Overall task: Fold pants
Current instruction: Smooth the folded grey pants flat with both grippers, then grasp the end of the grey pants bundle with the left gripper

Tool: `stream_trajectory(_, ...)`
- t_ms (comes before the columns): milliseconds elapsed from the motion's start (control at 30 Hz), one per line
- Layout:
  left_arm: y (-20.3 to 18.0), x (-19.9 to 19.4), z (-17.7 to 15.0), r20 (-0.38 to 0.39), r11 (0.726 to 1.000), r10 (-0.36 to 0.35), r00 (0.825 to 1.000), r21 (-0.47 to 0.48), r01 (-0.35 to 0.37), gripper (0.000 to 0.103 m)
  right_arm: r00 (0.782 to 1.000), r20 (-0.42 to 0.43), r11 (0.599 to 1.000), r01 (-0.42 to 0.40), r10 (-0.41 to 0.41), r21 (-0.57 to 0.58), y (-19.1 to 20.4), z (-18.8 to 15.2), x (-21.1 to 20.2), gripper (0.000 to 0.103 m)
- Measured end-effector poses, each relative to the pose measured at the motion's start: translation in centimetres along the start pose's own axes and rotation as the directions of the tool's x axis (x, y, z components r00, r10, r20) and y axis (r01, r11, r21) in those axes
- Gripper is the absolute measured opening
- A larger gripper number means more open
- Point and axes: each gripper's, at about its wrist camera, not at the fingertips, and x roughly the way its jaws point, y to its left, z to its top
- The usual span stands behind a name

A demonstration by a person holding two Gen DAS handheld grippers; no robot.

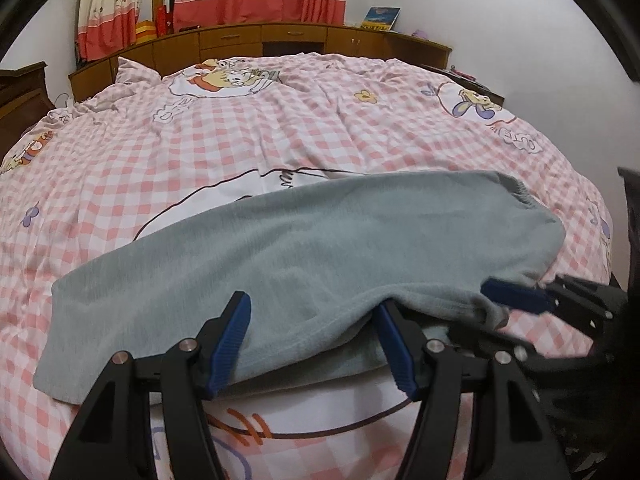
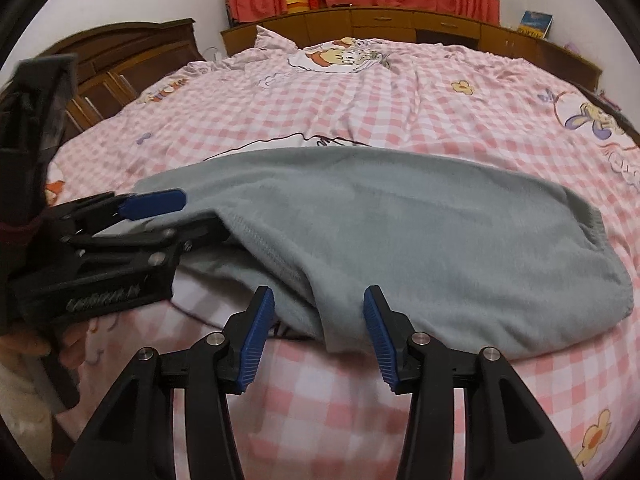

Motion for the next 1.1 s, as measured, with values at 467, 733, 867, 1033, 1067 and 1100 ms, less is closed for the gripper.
stream_trajectory(467, 1.5, 0.3, -0.2, 0.009, 0.998, -0.002, 1.0, -0.056, 0.002, 0.066, 0.972, 0.024, 0.962, 0.235, -0.234, -0.137, 0.5, -1.8, 1.5, 0.048)
stream_trajectory(733, 0.6, 1.0, -2.6, -0.037, 0.999, 0.032, 0.999, -0.003, -0.032, 0.067, 0.961, 0.09, 0.962, 0.268, -0.262, -0.057, -1.2, -1.9, -2.1, 0.048)
stream_trajectory(867, 0.9, 0.8, -4.3, -0.05, 0.997, 0.074, 0.996, 0.022, -0.073, 0.067, 0.965, 0.089, 0.965, 0.254, -0.248, -0.063, -1.0, -2.7, -3.2, 0.048)
stream_trajectory(1033, 2.1, -0.4, -5.2, -0.065, 0.996, 0.093, 0.994, 0.004, -0.093, 0.067, 0.979, 0.001, 0.976, 0.201, -0.201, -0.079, -0.9, -4.8, -2.3, 0.048)
stream_trajectory(1067, 2.4, -0.8, -5.2, -0.066, 0.995, 0.101, 0.993, 0.003, -0.101, 0.067, 0.983, -0.029, 0.981, 0.177, -0.18, -0.081, -0.9, -5.3, -2.0, 0.048)
stream_trajectory(1100, 2.6, -1.1, -5.3, -0.067, 0.994, 0.111, 0.992, 0.004, -0.111, 0.067, 0.985, -0.039, 0.983, 0.165, -0.169, -0.082, -1.0, -5.6, -2.1, 0.048)
